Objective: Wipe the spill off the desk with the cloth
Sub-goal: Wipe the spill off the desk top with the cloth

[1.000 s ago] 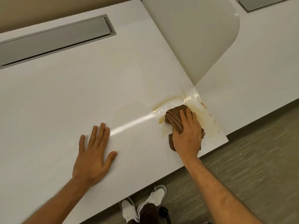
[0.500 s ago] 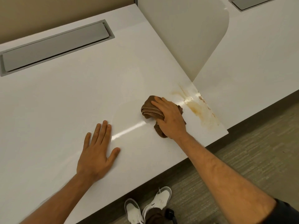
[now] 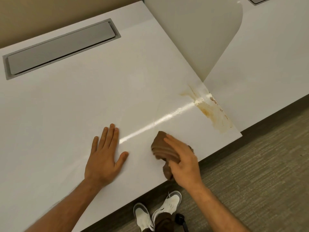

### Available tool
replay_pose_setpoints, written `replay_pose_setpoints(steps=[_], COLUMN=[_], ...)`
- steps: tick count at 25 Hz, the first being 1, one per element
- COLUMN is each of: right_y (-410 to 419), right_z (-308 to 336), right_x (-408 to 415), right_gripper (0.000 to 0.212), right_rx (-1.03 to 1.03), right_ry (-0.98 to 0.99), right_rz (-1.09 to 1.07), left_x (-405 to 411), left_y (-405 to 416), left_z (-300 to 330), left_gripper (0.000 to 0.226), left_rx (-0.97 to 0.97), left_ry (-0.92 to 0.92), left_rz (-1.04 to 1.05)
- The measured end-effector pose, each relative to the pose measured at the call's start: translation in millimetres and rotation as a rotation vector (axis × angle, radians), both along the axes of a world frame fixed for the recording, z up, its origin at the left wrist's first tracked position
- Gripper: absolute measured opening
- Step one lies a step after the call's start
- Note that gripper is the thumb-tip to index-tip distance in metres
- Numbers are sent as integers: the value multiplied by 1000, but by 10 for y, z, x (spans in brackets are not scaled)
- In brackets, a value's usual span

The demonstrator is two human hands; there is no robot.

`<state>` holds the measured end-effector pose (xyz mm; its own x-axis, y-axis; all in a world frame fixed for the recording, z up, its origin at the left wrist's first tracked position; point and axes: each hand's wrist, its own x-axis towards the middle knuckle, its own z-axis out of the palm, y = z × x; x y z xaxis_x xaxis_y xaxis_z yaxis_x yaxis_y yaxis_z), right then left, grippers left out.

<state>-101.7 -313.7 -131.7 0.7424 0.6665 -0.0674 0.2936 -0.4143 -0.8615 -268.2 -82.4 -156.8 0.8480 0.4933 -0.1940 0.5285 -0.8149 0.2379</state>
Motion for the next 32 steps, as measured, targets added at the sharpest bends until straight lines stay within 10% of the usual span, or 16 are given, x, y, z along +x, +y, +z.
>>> replay_pose_setpoints(steps=[2,6,12,32], right_y=[72,323,963,1034], right_z=[168,320,-138,-215], right_x=[271,951,1230,772], right_gripper=[74,58,73,64], right_rx=[81,197,-398,-117], right_ry=[261,18,-386,-447], right_rz=[-164,-324,-75,166], left_x=[11,-2,1,27], left_y=[24,25,37,34], left_z=[-10,-35,-43,12], left_gripper=[85,84,84,87], left_rx=[1,-3,-6,-40], left_ry=[0,0,-16,-9], left_rz=[-5,-8,1,25])
